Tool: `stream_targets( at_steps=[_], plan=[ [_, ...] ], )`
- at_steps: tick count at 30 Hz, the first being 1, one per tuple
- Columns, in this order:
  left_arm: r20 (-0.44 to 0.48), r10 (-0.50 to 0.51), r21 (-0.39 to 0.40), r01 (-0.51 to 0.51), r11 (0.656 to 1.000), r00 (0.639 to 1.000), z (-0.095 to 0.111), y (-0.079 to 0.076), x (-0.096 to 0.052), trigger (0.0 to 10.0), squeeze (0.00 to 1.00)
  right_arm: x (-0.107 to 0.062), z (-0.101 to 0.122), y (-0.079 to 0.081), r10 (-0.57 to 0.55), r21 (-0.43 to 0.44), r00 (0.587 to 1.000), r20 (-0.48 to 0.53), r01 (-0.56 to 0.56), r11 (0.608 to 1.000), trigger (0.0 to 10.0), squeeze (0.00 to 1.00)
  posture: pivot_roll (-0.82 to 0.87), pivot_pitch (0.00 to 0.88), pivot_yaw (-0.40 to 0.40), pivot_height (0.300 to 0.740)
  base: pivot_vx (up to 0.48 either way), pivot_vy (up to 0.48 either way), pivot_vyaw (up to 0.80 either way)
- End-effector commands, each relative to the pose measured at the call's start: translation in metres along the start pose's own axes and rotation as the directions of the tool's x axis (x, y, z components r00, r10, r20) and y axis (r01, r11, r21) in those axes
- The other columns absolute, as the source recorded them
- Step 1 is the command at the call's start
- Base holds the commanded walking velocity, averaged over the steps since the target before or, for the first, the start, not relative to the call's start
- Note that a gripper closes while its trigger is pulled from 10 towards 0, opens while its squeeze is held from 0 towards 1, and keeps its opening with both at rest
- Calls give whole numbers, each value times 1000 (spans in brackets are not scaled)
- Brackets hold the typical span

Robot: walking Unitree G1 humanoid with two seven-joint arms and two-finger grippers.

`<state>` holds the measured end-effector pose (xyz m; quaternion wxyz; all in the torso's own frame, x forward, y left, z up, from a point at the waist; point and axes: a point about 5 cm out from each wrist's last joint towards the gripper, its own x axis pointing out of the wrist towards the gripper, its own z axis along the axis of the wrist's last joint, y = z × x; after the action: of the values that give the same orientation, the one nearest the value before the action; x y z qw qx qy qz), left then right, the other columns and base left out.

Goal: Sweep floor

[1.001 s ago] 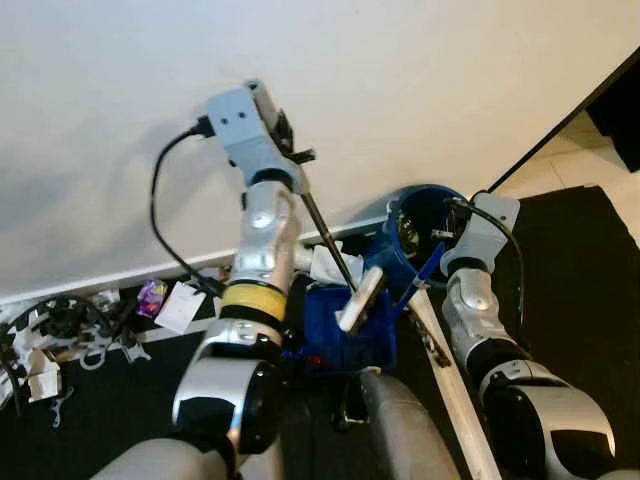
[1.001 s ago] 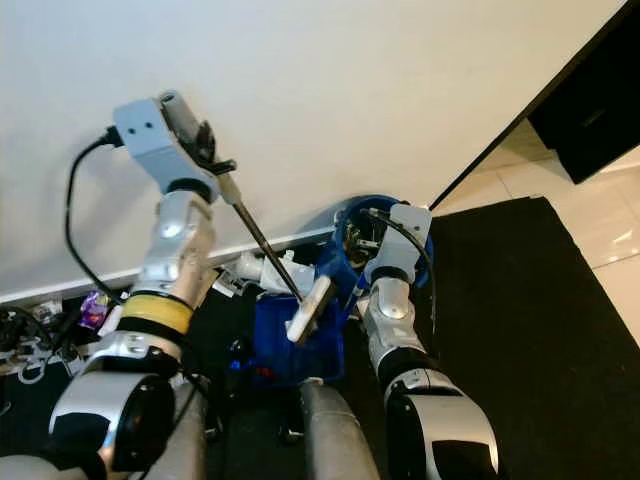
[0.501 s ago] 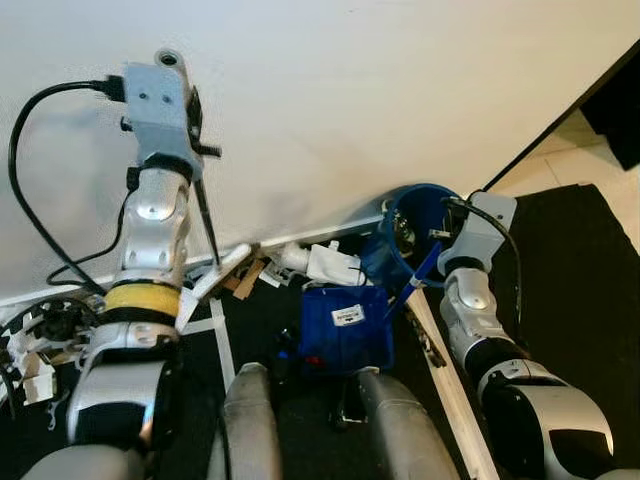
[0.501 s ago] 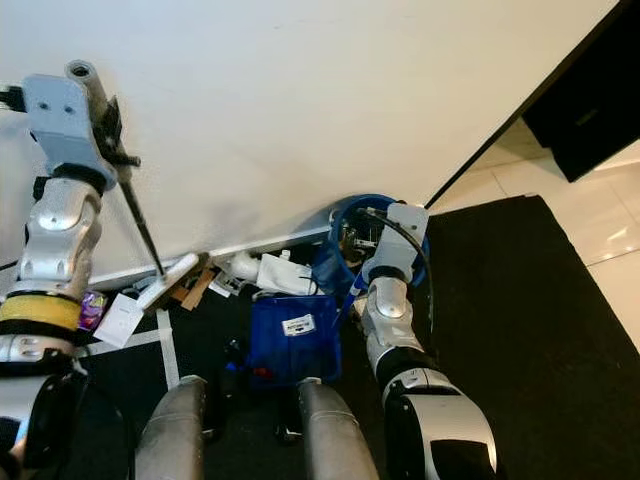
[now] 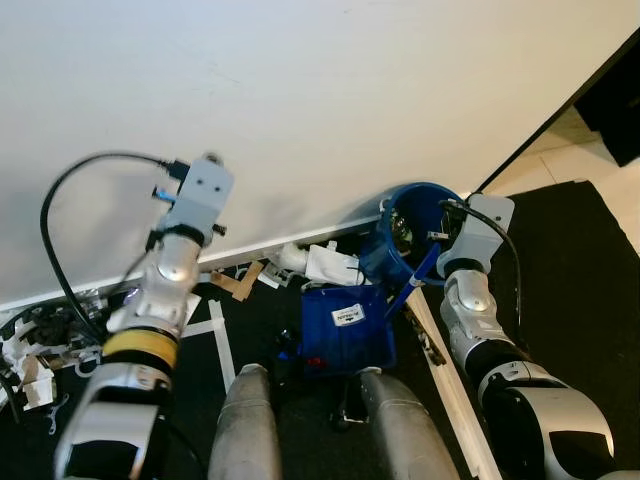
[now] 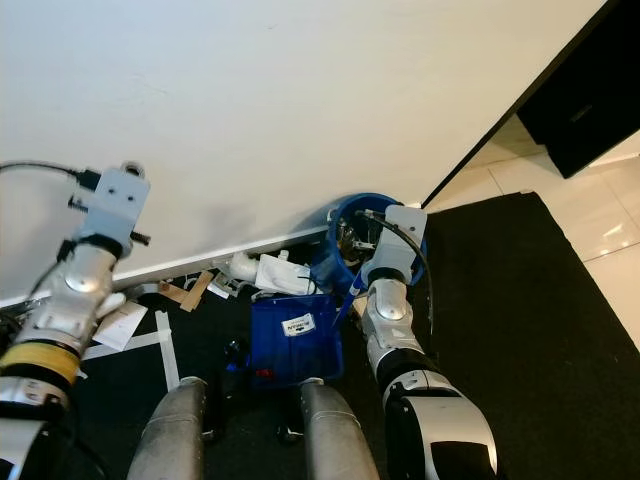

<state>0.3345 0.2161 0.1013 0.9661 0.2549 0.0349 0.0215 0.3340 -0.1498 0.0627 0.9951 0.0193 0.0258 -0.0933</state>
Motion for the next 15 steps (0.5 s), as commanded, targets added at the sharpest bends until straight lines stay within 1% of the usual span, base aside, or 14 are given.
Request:
stream_targets(
  at_steps=[1, 2, 3, 4, 5, 6, 7, 8, 10, 11, 12, 14, 15],
  plan=[
    [-115, -1, -80, -9, 997, 993, -22, -18, -9, 10000, 0, -13, -27, -10, -7, -61, 993, -120, 0, 998, 10000, 0, 18, 250, -149, 740, 0, 0, 0],
    [-115, -1, -80, -9, 997, 993, -22, -18, -9, 10000, 0, -13, -27, -10, -7, -61, 993, -120, 0, 998, 10000, 0, 18, 250, -149, 740, 0, 0, 0],
    [-142, 23, -194, -50, 980, 990, -23, -28, -10, 10000, 0, -13, -27, -10, -6, -62, 993, -120, -1, 998, 10000, 0, 16, 253, -151, 740, 0, 0, 0],
    [-155, 43, -306, -89, 948, 987, -21, -41, -11, 10000, 0, -13, -27, -10, -4, -63, 993, -119, -4, 998, 10000, 0, 15, 255, -152, 740, 0, 0, 0],
    [-154, 55, -444, -119, 888, 987, -13, -59, -11, 10000, 0, -12, -26, -10, 0, -66, 993, -118, -8, 998, 10000, 0, 15, 257, -152, 740, 0, 0, 0],
    [-142, 54, -475, -115, 872, 988, -8, -64, -10, 10000, 0, -12, -26, -10, 1, -67, 993, -117, -9, 998, 10000, 0, 15, 257, -152, 740, 0, 0, 0],
    [-142, 54, -475, -115, 872, 988, -8, -64, -10, 10000, 0, -12, -26, -10, 1, -67, 993, -117, -9, 998, 10000, 0, 15, 257, -152, 740, 0, 0, 0],
    [-111, 50, -545, -103, 832, 993, 5, -77, -7, 10000, 0, -12, -26, -9, 6, -69, 993, -115, -14, 998, 10000, 0, 15, 257, -152, 740, 0, 0, 0],
    [-111, 50, -545, -103, 832, 993, 5, -77, -7, 10000, 0, -12, -26, -9, 6, -69, 993, -115, -14, 998, 10000, 0, 15, 257, -152, 740, 0, 0, 0],
    [-89, 48, -633, -94, 769, 995, 23, -91, -4, 10000, 0, -13, -26, -9, 10, -71, 993, -113, -18, 997, 10000, 0, 15, 261, -146, 740, 0, 0, 0],
    [-89, 48, -633, -94, 769, 995, 23, -91, -4, 10000, 0, -13, -26, -9, 10, -71, 993, -113, -18, 997, 10000, 0, 15, 261, -146, 740, 0, 0, 0],
    [-64, 44, -695, -76, 715, 997, 40, -102, -1, 10000, 0, -13, -26, -9, 11, -72, 994, -112, -20, 997, 10000, 0, 15, 263, -144, 740, 0, 0, 0],
    [-64, 44, -695, -76, 715, 997, 40, -102, -1, 10000, 0, -13, -26, -9, 11, -72, 994, -112, -20, 997, 10000, 0, 15, 263, -144, 740, 0, 0, 0]
  ],
)
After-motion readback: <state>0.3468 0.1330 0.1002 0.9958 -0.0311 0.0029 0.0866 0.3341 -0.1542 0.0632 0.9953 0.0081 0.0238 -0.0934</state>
